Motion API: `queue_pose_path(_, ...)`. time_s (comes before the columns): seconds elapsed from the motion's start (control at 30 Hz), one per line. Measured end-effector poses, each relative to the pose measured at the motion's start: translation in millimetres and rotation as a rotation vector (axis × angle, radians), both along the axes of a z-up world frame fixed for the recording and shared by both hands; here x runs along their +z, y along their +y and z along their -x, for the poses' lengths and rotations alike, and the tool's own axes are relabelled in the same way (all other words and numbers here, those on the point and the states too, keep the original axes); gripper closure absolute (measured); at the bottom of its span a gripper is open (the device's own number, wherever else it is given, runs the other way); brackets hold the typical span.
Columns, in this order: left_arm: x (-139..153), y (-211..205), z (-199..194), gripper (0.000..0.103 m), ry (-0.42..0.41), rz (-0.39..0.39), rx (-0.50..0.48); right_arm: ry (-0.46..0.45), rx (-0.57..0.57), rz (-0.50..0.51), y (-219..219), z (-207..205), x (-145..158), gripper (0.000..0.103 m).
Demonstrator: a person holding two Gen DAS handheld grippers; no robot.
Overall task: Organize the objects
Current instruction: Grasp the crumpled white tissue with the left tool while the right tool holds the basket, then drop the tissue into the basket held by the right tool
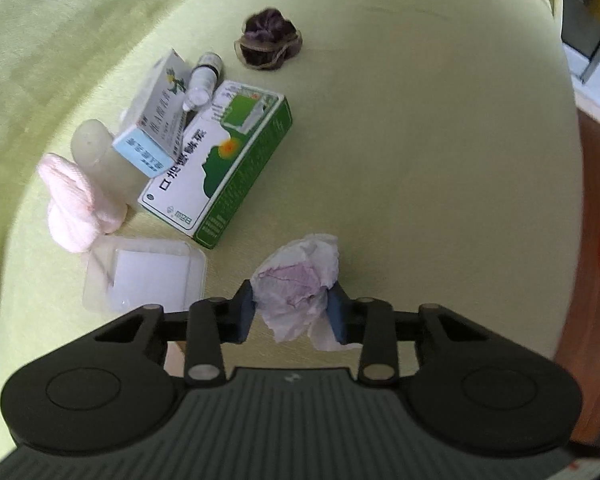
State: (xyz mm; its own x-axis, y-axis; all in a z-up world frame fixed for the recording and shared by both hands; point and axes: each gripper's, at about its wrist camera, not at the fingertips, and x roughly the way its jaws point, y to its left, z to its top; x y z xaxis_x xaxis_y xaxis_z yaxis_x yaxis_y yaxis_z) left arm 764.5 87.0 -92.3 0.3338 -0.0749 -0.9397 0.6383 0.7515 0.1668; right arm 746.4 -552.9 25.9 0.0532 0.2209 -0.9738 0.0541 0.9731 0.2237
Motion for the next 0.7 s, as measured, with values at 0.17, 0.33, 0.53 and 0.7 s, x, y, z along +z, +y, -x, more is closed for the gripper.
queue_pose_path(0.17,52,-11,22,0.071,0.067,0.107,0.000,0.005,0.031,-0.015,2,-3,5,0.096)
queue_pose_path(0.33,126,-28,57,0.071,0.115,0.216,0.018,0.008,0.084,-0.045,10,-7,15,0.096)
queue_pose_path(0.53,194,-62,93,0.071,0.160,0.328,0.022,0.014,0.147,-0.085,21,-12,26,0.096)
queue_pose_path(0.7,218,-89,113,0.070,0.203,0.381,0.048,0.007,0.189,-0.118,28,-17,37,0.096)
